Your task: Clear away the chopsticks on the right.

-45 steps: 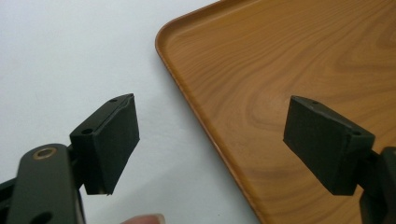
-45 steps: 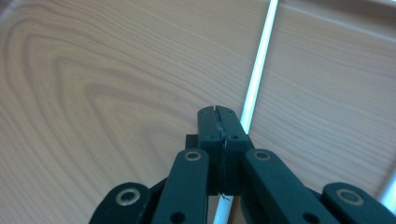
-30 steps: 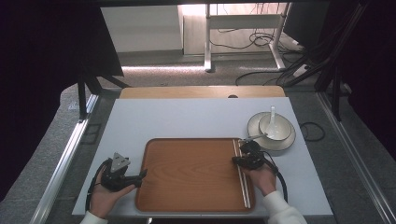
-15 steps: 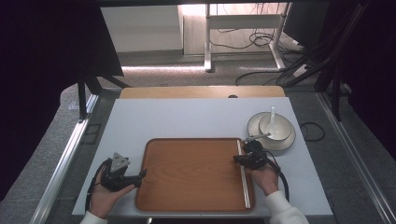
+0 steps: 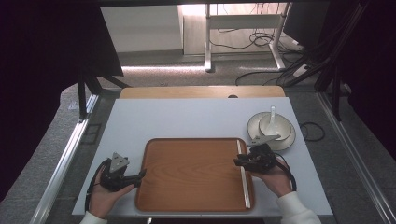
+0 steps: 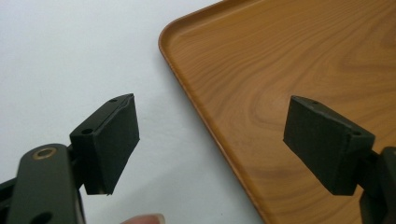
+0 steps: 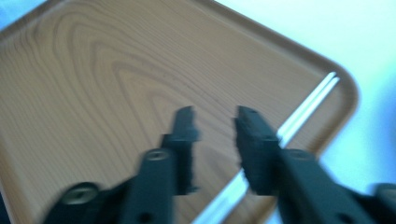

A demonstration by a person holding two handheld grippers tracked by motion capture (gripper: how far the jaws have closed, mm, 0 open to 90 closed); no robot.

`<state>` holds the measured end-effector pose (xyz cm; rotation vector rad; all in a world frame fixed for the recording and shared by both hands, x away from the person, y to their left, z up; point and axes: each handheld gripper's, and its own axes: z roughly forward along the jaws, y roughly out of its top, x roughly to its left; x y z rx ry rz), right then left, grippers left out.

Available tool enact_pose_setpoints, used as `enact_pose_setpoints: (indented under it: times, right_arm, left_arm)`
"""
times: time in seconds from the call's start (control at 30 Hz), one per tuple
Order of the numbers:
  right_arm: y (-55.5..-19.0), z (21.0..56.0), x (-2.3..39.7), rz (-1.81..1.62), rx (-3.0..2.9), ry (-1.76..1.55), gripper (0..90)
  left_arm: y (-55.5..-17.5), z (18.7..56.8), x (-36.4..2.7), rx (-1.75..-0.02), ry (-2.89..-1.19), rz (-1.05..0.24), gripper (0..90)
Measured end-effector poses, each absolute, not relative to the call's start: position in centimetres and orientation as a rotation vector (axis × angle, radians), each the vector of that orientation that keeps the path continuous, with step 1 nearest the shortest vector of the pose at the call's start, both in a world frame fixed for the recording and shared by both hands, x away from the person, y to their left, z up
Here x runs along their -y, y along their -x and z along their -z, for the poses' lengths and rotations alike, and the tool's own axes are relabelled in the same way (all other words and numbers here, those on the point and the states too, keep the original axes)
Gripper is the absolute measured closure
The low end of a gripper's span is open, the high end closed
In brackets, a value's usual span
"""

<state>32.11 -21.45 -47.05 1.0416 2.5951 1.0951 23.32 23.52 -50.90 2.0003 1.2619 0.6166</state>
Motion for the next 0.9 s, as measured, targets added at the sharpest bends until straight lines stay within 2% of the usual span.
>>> enact_pose_setpoints:
  times: [0.13,0.27,0.9]
  right_arm:
    - [-31.2,46.3,22.5,-1.108,-2.601,-0.949,47.7]
    - [-30.7,45.7,23.9,-1.137,-2.587,-0.918,41.6]
    - [-30.3,43.4,27.3,-1.145,-2.502,-0.925,39.0]
  left_arm:
    - [-23.2,50.9,-23.6,-1.265,-1.999,-0.618,17.8]
    - [-23.1,50.8,-23.7,-1.265,-1.997,-0.627,17.8]
    - [-23.2,50.8,-23.4,-1.254,-2.0,-0.628,17.8]
